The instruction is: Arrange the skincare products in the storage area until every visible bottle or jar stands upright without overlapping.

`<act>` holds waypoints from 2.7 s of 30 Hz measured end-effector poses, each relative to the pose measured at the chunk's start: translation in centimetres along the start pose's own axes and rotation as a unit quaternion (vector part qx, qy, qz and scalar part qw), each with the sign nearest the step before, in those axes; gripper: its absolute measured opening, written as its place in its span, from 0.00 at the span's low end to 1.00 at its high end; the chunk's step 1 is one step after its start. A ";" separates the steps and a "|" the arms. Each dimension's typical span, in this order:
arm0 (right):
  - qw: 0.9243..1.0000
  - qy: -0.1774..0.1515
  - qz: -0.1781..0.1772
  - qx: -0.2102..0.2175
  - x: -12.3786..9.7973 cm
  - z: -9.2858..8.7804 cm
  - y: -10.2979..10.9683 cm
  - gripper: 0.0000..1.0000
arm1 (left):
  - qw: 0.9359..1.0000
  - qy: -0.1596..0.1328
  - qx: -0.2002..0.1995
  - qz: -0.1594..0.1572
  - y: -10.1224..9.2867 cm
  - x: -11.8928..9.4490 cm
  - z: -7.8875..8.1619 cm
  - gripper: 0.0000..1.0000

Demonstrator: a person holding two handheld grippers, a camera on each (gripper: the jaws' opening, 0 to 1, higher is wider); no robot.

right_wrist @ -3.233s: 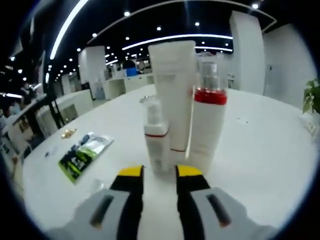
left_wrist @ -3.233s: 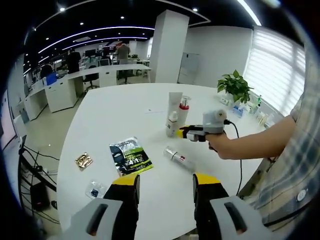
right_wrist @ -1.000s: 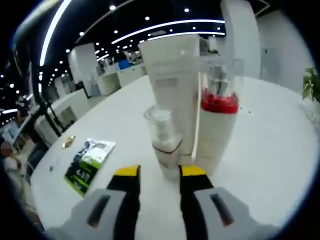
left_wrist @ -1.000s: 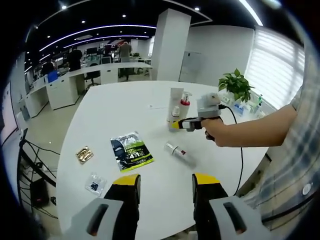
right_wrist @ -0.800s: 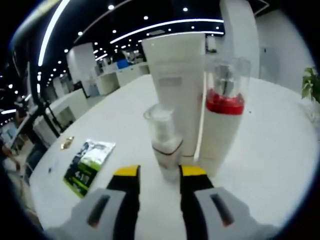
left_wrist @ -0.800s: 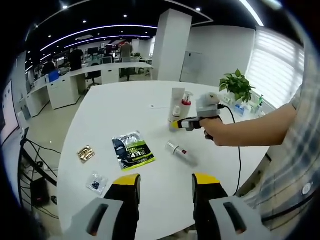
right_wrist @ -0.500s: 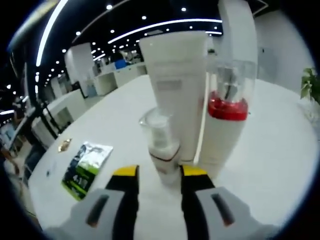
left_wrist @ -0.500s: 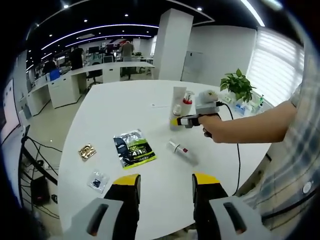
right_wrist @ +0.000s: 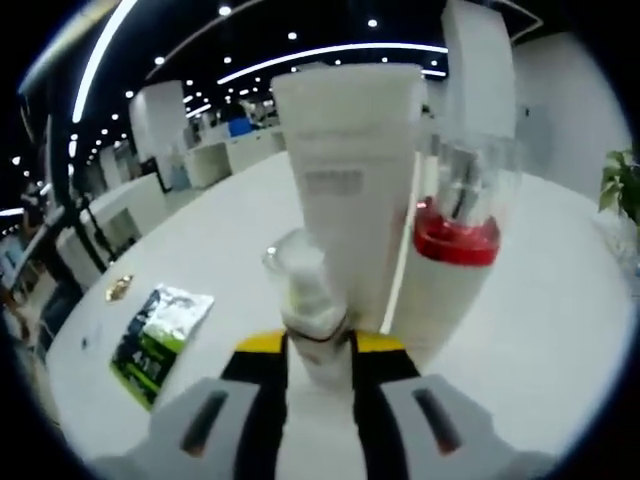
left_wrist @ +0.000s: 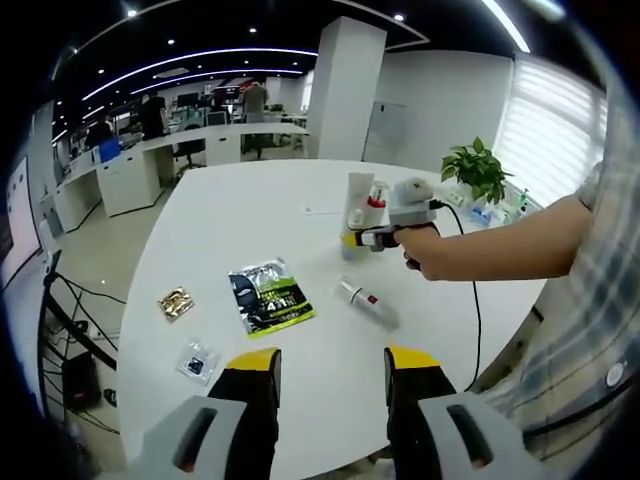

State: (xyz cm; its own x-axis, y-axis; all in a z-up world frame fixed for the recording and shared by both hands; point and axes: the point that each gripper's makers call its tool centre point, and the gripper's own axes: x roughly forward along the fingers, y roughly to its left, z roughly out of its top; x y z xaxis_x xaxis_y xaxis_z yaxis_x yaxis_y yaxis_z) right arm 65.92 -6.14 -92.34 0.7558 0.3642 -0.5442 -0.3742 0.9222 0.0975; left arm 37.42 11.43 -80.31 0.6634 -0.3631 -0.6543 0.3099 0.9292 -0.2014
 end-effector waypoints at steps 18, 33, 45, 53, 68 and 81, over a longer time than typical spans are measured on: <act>1.000 0.002 0.006 -0.011 -0.8 -0.3 -0.4 0.20 | 1.000 0.005 0.005 -0.008 -0.5 0.6 0.0 0.42; 0.999 0.003 -0.003 -0.045 -0.9 -0.4 -0.2 0.18 | 1.000 0.004 0.004 -0.006 -0.5 0.3 -0.4 0.42; 0.998 0.005 -0.018 -0.064 -1.7 -0.7 -1.0 0.18 | 1.000 0.002 0.003 -0.010 -0.7 0.4 -0.4 0.42; 0.997 0.005 -0.035 -0.061 -1.6 -0.6 -1.8 0.18 | 1.000 0.002 0.003 -0.006 -0.4 0.2 -0.5 0.41; 0.999 0.020 -0.023 -0.034 -1.4 -1.9 -1.1 0.21 | 1.000 0.001 0.005 -0.005 -0.4 0.3 -0.3 0.41; 1.000 0.008 0.022 -0.013 -4.0 -3.0 0.4 0.34 | 1.000 -0.004 -0.005 -0.007 -0.3 0.7 -0.4 0.40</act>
State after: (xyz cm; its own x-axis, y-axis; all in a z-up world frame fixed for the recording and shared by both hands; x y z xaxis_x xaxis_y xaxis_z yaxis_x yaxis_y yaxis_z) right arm 61.14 -7.57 -92.66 0.7299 0.4022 -0.5526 -0.4207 0.9016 0.1006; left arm 37.51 10.90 -81.00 0.6644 -0.3763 -0.6457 0.3123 0.9247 -0.2176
